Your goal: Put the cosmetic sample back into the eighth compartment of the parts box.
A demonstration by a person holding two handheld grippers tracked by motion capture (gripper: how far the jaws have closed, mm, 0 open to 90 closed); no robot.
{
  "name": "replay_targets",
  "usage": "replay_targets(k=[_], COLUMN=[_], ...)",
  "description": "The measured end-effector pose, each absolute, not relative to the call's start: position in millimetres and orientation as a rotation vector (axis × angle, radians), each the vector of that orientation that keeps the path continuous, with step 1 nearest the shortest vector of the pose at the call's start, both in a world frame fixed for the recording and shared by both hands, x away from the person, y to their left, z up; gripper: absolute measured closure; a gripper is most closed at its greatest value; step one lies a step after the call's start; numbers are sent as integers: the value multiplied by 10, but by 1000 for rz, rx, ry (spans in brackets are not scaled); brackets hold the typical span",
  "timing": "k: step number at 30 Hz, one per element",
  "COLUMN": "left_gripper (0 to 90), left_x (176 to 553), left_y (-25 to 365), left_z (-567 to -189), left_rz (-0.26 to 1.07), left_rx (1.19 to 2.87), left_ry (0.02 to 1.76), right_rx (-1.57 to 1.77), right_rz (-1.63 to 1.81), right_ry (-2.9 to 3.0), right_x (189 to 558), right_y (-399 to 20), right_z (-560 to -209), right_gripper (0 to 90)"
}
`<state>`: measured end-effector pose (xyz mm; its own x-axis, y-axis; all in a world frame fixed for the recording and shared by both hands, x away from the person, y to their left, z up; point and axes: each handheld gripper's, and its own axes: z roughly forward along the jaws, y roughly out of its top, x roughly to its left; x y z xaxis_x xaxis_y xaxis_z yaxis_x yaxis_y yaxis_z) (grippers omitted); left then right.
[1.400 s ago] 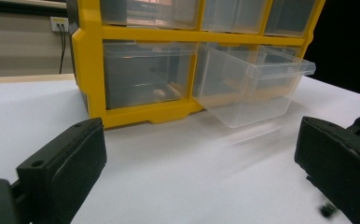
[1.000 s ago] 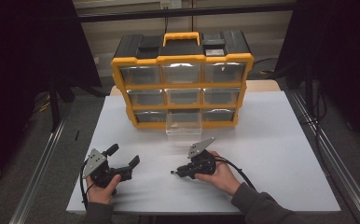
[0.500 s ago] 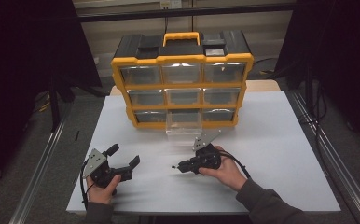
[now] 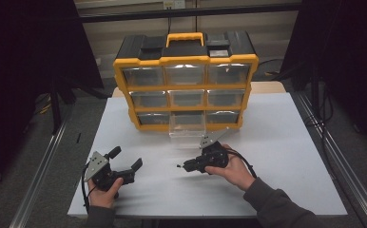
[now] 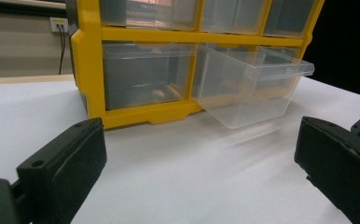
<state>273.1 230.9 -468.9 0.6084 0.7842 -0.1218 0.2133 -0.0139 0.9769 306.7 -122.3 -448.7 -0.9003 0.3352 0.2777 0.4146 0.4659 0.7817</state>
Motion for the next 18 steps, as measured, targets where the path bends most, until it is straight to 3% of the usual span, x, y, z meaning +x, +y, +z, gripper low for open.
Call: replay_targets(k=[18], left_gripper=[22], left_x=[2728], left_y=[2303], left_z=[-4686], left_rz=[547], left_rx=[1540], left_ry=[873], right_rx=[-659], right_rz=[-1460], right_ry=[-2610], right_x=[3139], right_y=[-1273], right_z=[-4287], right_gripper=[817])
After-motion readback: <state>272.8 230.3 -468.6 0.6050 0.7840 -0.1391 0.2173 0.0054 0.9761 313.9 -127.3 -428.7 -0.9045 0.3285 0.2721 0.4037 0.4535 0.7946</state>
